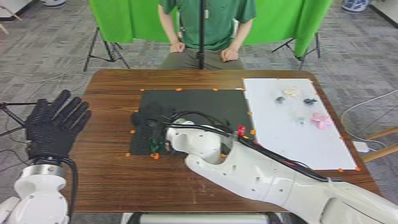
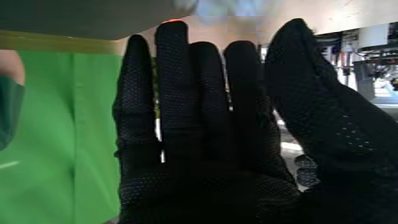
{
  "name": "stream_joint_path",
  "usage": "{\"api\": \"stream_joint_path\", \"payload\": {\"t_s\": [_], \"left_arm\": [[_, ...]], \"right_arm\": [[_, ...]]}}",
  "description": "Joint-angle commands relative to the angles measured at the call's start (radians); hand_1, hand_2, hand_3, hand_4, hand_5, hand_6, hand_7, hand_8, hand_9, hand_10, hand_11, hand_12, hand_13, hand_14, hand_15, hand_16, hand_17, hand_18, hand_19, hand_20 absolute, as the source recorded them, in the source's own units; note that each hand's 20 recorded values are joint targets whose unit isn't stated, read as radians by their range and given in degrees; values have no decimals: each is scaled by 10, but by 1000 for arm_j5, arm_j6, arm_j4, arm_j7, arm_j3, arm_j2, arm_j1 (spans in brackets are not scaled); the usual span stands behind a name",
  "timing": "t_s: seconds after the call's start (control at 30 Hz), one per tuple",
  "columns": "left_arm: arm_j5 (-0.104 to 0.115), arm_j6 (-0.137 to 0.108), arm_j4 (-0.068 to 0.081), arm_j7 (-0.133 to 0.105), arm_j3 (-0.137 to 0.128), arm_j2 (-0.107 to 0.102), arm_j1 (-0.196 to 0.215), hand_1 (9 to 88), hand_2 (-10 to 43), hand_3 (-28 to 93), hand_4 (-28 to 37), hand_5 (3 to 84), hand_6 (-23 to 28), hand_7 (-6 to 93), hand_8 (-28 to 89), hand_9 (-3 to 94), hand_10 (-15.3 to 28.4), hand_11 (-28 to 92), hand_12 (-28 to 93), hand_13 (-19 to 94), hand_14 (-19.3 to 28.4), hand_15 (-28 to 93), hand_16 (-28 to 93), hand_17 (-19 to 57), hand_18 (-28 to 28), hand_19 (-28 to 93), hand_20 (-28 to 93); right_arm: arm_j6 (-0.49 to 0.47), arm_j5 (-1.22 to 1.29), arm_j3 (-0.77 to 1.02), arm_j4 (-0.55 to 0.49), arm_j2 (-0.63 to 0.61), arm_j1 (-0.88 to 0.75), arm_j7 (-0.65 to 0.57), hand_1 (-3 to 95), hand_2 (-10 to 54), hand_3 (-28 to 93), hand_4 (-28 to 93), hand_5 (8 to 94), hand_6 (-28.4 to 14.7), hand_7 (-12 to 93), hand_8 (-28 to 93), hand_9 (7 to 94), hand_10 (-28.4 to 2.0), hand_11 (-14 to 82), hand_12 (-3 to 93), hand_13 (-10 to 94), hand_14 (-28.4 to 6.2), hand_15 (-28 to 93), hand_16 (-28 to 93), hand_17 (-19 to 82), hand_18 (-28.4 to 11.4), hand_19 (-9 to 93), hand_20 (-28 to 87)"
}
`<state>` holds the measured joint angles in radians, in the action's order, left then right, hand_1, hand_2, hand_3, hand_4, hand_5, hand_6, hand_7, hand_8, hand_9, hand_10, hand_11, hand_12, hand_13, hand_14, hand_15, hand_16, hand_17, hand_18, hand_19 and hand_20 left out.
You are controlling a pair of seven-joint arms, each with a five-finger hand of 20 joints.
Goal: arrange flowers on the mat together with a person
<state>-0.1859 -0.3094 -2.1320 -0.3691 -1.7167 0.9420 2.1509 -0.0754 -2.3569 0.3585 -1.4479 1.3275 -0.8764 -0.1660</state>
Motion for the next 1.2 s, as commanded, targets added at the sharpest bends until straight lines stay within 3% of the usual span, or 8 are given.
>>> {"api": "stream_joint_path", "payload": {"t_s": [0.03,0.27,0.5,0.53,0.63,0.73,1.1,1.2], "left_arm": [[3,1,-1,-2,-3,19,34,259,148,687,-283,419,84,159,-101,381,170,254,111,279,164,382,-74,-39,166,381,107],[-29,7,-2,19,-10,31,41,255,148,687,-283,418,84,157,-101,379,169,252,110,277,164,378,-74,-38,166,379,106],[-38,7,-13,3,-26,46,70,253,148,687,-283,415,84,149,-100,377,169,247,109,274,163,373,-74,-39,166,378,106],[-40,6,-18,11,-33,48,73,253,148,687,-283,415,84,148,-99,377,170,247,109,275,163,372,-74,-39,166,378,106],[-48,5,-25,5,-46,50,85,254,149,682,-283,416,83,147,-98,376,169,246,109,274,163,370,-74,-39,166,377,105],[-48,2,-33,0,-62,53,97,252,151,682,-283,416,84,147,-98,376,170,245,109,273,163,368,-74,-39,166,376,105],[-48,13,-33,-14,-92,44,84,248,151,684,-283,415,83,146,-97,376,169,243,110,275,163,368,-73,-39,165,374,105],[-51,10,-37,-9,-95,41,87,248,151,682,-283,415,82,145,-97,375,169,244,110,275,163,366,-74,-39,166,374,105]], "right_arm": [[-35,4,36,-31,-15,-14,13,428,-95,768,-283,495,16,302,-183,538,-116,157,169,507,-91,343,199,277,-149,564,222],[-29,96,174,-120,-42,-85,-2,362,-95,771,-283,475,0,279,-167,511,-132,148,170,473,-107,351,190,258,-154,544,190],[21,287,379,-301,-154,-210,1,322,-87,765,-270,454,-14,245,-149,479,-147,131,169,427,-124,346,175,236,-155,520,157],[19,329,428,-330,-172,-245,7,310,-67,761,-263,453,-16,240,-145,473,-151,127,168,421,-127,344,172,231,-156,517,153],[79,522,556,-363,-232,-337,125,275,-9,756,-252,445,-23,225,-138,458,-154,113,164,404,-133,325,162,222,-155,498,138],[77,728,695,-401,-276,-443,181,266,48,743,-244,440,-24,218,-132,439,-151,97,154,374,-133,290,154,204,-150,447,119],[36,1231,1159,-536,-414,-838,160,228,86,739,-234,412,-21,176,-119,401,-137,54,152,326,-139,192,192,168,-153,328,146],[112,1318,1248,-579,-428,-957,166,207,92,729,-229,398,-23,157,-110,390,-138,50,153,317,-144,175,199,161,-156,318,150]]}}
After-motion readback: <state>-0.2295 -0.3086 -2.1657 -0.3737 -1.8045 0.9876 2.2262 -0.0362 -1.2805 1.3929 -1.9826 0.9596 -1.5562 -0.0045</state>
